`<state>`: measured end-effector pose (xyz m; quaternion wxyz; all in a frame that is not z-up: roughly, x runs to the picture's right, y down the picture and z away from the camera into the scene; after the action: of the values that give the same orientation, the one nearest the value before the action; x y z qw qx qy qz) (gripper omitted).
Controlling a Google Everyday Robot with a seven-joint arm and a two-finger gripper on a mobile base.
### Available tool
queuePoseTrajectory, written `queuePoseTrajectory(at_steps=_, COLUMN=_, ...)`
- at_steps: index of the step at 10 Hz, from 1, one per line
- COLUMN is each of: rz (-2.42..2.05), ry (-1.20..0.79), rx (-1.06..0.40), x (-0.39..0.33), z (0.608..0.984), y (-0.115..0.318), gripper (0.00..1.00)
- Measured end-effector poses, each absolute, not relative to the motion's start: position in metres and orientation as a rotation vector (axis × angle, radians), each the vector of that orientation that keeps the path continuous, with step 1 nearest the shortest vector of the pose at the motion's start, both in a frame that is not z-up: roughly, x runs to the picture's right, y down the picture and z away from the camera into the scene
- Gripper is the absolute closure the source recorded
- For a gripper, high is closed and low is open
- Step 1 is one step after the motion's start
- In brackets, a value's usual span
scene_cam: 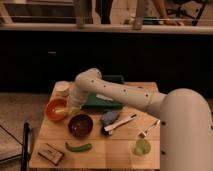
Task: Place banana in red bowl
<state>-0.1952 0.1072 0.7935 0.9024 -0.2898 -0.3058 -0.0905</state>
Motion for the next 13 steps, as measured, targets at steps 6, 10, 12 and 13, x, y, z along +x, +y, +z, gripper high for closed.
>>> queuePoseTrajectory(at_steps=6, rz=-0.277, ry=-0.660, rx=-0.550, x=-0.249, z=0.797, y=0.089, gripper=1.00)
queuePoseTrajectory(at_steps=10, rz=-0.264, ry=-0.663, rx=-0.522, x=-0.277, z=0.806, y=0.079, gripper=0.78)
queuePoseTrajectory(at_steps=12, rz=-0.255, ry=-0.654, rx=-0.514, x=-0.278, z=0.811, y=0.072, gripper=0.59)
queuePoseTrajectory(at_steps=13, rz=-0.255, ry=-0.651, rx=-0.512, x=-0.280, z=0.812, y=0.069, gripper=0.49)
